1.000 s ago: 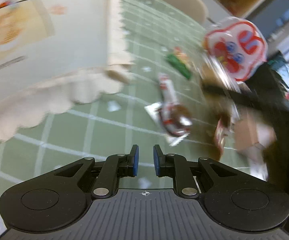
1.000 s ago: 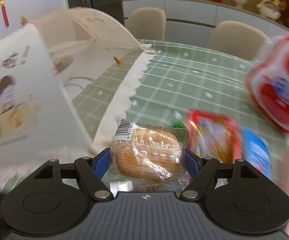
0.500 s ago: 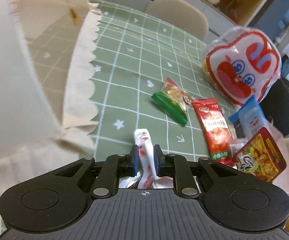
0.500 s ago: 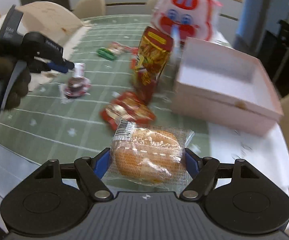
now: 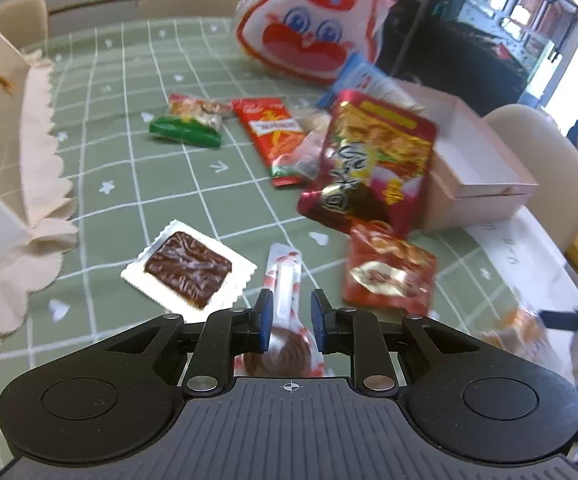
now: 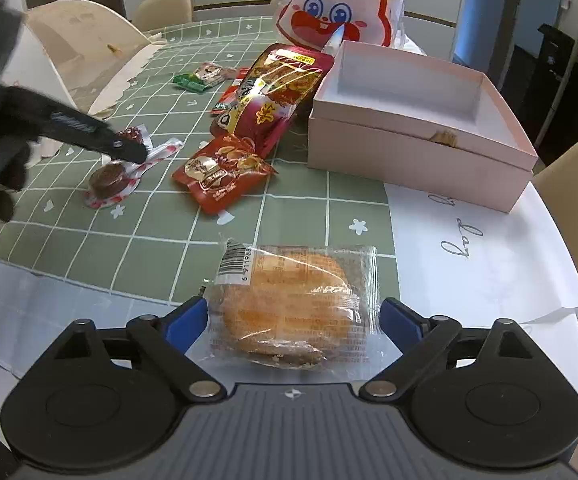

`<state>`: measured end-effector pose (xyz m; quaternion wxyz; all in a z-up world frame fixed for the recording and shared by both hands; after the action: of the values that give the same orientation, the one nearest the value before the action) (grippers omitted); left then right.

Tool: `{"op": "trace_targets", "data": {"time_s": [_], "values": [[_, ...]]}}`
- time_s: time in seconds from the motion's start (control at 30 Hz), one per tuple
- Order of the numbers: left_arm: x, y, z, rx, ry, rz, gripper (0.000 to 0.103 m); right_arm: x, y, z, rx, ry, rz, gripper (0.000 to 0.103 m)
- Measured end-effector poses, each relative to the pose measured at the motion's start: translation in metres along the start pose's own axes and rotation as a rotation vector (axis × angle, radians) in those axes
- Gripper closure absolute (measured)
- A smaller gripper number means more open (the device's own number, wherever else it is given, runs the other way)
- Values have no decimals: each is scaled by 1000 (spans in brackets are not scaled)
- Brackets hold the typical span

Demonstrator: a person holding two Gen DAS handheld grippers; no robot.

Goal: Organize snacks
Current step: 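Lift the bread roll with the right tool while the left tool grasps the lollipop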

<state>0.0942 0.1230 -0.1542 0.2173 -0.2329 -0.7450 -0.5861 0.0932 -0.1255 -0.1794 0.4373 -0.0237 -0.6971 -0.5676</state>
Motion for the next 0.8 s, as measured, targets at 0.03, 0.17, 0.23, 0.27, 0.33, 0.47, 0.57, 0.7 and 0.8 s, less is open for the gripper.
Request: {"op": "trace_targets", "data": {"time_s": [0.03,0.17,0.23,0.27,0.33,0.47,0.57,0.7,0.8], "values": [[9,-1,-2,-8,1,-15,79,0,-1,-1,-4,4,-1,8],[26,-9,-22,-111,9,12,79,-9,-9,-9,-69,25,52,4],[21,-16,-32,-187,36,33,78,-10,-11,-11,-79,28,42,3],[16,-20,-36,-219,65,46,79,-10,-12,-9,-67,26,44,2],[12,-26,-41,-253,86,42,78,-11,-13,-7,-41,25,48,2],[8,-31,-49,-255,14,41,70,-9,-17,-2,-2,18,36,1],[9,-30,-51,-247,-29,44,70,-8,-18,-2,6,17,23,0],[22,-23,-46,-218,-10,-21,70,-6,-21,-2,3,12,-4,0],[17,-19,-33,-199,69,-10,70,-6,-22,-1,-10,-9,-3,0]]}}
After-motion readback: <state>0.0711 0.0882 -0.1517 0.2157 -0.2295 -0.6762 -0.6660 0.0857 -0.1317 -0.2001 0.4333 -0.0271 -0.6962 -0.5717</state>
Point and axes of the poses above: each gripper's, at about its wrist camera, not at the fingertips, and x roughly against the way its jaws point, z to its left, y to its top, the point moved 4 cm from there along -x, roughly the way its jaws point, and after that the axes turned 13 degrees about -z, right-handed, at the moved point
